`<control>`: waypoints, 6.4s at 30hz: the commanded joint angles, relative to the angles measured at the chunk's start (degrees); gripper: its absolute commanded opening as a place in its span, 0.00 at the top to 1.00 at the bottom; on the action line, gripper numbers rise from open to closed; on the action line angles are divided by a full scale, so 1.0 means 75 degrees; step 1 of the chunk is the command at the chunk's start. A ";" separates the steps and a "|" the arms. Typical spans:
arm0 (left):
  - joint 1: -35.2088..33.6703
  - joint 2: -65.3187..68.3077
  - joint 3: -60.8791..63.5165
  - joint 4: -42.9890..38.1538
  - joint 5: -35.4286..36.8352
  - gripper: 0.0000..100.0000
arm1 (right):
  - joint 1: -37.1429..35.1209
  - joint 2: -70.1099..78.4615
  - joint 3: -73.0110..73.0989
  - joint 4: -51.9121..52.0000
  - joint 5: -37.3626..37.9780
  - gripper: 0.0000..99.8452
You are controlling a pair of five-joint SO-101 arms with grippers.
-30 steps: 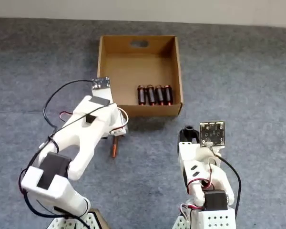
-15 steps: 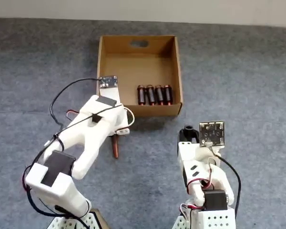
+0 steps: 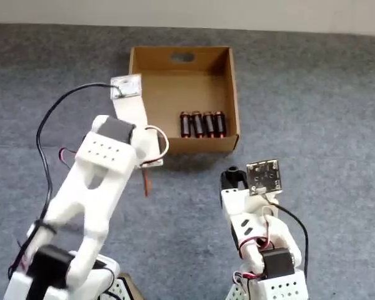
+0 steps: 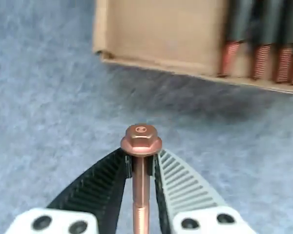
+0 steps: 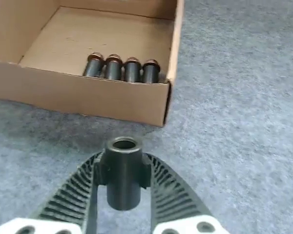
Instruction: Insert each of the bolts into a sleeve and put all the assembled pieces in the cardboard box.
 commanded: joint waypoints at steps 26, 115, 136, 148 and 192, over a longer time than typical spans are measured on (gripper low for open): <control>0.1694 -0.3675 -0.0334 -0.3411 0.0012 0.99 | -0.1377 -0.0100 -0.0029 -0.3897 -0.0059 0.99; 0.2831 -0.5667 0.4566 -0.7631 -0.2040 0.99 | -0.1377 -0.0100 0.0381 -0.4202 -0.0070 0.99; 0.2585 -0.5679 0.4484 -0.5357 -0.1981 0.82 | -0.1366 -0.0100 0.0393 -0.4190 -0.0070 0.99; 0.1846 -0.8574 0.3511 -0.3329 -0.2040 0.88 | -0.1366 -0.0100 0.0404 -0.4179 -0.0070 0.99; -0.3604 -1.1270 0.9688 -0.2590 -0.2028 0.99 | -0.0826 1.2935 -1.1681 -0.2022 -0.1793 0.99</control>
